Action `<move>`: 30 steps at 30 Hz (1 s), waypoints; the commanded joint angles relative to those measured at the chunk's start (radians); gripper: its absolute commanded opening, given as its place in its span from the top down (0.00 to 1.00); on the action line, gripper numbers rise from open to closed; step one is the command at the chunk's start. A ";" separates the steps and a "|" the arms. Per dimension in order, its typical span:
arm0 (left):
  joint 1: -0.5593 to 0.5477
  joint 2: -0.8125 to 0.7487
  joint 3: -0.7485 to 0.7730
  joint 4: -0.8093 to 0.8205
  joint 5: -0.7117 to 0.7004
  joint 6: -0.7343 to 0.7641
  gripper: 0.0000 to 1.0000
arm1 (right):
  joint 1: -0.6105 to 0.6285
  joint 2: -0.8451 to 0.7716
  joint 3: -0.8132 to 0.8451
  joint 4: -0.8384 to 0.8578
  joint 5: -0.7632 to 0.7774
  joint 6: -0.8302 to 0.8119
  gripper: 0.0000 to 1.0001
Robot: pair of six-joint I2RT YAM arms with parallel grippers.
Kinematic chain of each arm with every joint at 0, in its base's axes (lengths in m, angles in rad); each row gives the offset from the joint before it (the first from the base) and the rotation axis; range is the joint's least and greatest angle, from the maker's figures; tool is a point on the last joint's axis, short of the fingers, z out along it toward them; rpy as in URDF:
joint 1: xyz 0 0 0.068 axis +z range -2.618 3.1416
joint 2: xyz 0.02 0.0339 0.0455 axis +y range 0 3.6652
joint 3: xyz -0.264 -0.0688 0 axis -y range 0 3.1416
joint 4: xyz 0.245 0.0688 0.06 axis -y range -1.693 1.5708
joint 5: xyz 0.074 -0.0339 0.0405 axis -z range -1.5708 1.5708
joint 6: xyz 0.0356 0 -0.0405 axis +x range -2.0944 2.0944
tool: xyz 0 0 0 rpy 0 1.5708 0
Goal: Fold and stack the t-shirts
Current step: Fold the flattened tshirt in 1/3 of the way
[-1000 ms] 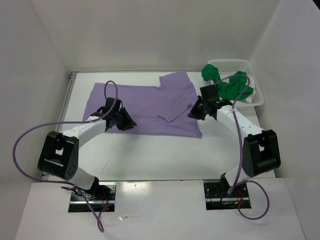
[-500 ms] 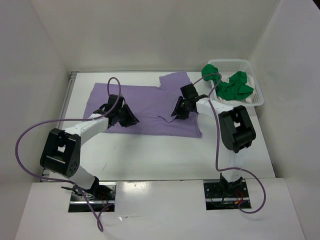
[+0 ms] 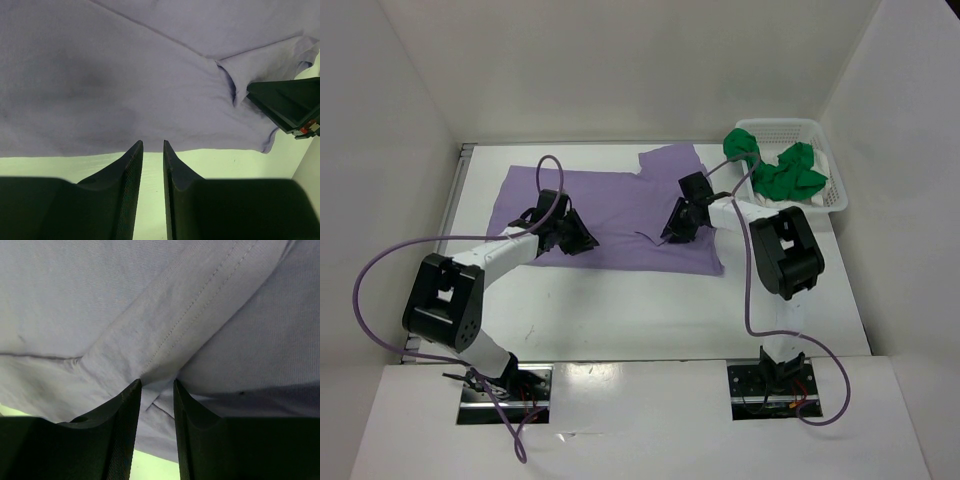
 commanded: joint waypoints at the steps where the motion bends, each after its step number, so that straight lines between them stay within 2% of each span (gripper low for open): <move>1: -0.005 0.013 0.013 0.025 0.000 0.026 0.70 | -0.003 0.014 0.026 0.048 -0.008 0.017 0.62; 4: -0.005 0.022 0.013 0.025 0.000 0.026 0.70 | -0.003 0.025 0.038 0.057 -0.020 0.017 0.67; 11: -0.005 0.042 0.033 0.016 0.000 0.026 0.70 | -0.003 0.083 0.115 0.057 -0.031 0.017 0.86; 17: -0.005 0.061 0.033 0.016 -0.009 0.026 0.70 | -0.003 0.164 0.259 0.035 -0.042 0.008 0.92; 20: -0.005 0.070 0.042 0.006 -0.009 0.026 0.70 | -0.003 0.235 0.424 0.002 -0.042 -0.002 0.92; 21: -0.005 0.070 0.054 0.006 -0.020 0.026 0.70 | -0.003 0.252 0.460 -0.025 -0.042 -0.002 0.90; 23: -0.005 0.070 0.065 -0.004 -0.030 0.035 0.70 | -0.003 0.276 0.532 -0.035 -0.042 -0.002 0.80; 24: -0.005 0.070 0.076 -0.004 -0.030 0.035 0.70 | -0.003 0.276 0.546 -0.044 -0.042 -0.012 0.66; 25: -0.005 0.070 0.076 -0.004 -0.040 0.035 0.70 | -0.003 0.276 0.557 -0.044 -0.042 -0.012 0.61; 27: -0.005 0.070 0.085 -0.004 -0.040 0.035 0.70 | -0.003 0.232 0.557 -0.053 -0.042 -0.035 0.60; 30: -0.005 0.079 0.085 -0.004 -0.040 0.035 0.70 | -0.003 0.125 0.457 -0.039 -0.032 -0.048 0.62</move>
